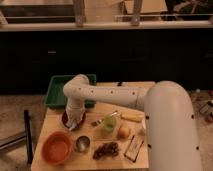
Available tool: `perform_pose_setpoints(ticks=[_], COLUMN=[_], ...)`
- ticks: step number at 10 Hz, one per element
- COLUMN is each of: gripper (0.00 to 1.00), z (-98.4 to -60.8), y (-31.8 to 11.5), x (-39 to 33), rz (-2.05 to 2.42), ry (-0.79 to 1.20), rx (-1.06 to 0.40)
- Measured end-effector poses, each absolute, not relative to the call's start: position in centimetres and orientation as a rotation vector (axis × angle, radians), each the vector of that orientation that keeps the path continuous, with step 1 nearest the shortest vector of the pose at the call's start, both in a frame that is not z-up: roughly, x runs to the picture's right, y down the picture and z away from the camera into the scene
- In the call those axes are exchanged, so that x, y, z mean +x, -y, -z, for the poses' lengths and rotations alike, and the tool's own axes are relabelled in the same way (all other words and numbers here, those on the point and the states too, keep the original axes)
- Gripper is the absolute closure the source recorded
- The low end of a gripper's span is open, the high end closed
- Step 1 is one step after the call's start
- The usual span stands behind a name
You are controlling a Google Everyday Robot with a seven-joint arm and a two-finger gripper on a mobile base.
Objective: Wipe purple bowl with towel
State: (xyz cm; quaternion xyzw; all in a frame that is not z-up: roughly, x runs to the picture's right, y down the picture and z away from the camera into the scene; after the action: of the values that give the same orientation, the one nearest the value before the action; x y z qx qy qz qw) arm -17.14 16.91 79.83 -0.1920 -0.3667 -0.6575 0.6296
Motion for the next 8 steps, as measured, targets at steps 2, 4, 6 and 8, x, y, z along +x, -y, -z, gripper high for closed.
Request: perform_pose_setpoints(ticks=[2,4,6,8], gripper=[0.95,0.95,0.95,0.95], z=[-81.2,-82.5,-83.7,-84.1], y=[-16.0,-15.1,-14.0,-12.7], x=[-15.5,-14.9,-14.9,-16.0], rz=[1.470,1.451,1.450,1.472], ry=[0.801,0.771,0.741,0.726], rx=[-0.465,-0.479,-0.486,-0.468])
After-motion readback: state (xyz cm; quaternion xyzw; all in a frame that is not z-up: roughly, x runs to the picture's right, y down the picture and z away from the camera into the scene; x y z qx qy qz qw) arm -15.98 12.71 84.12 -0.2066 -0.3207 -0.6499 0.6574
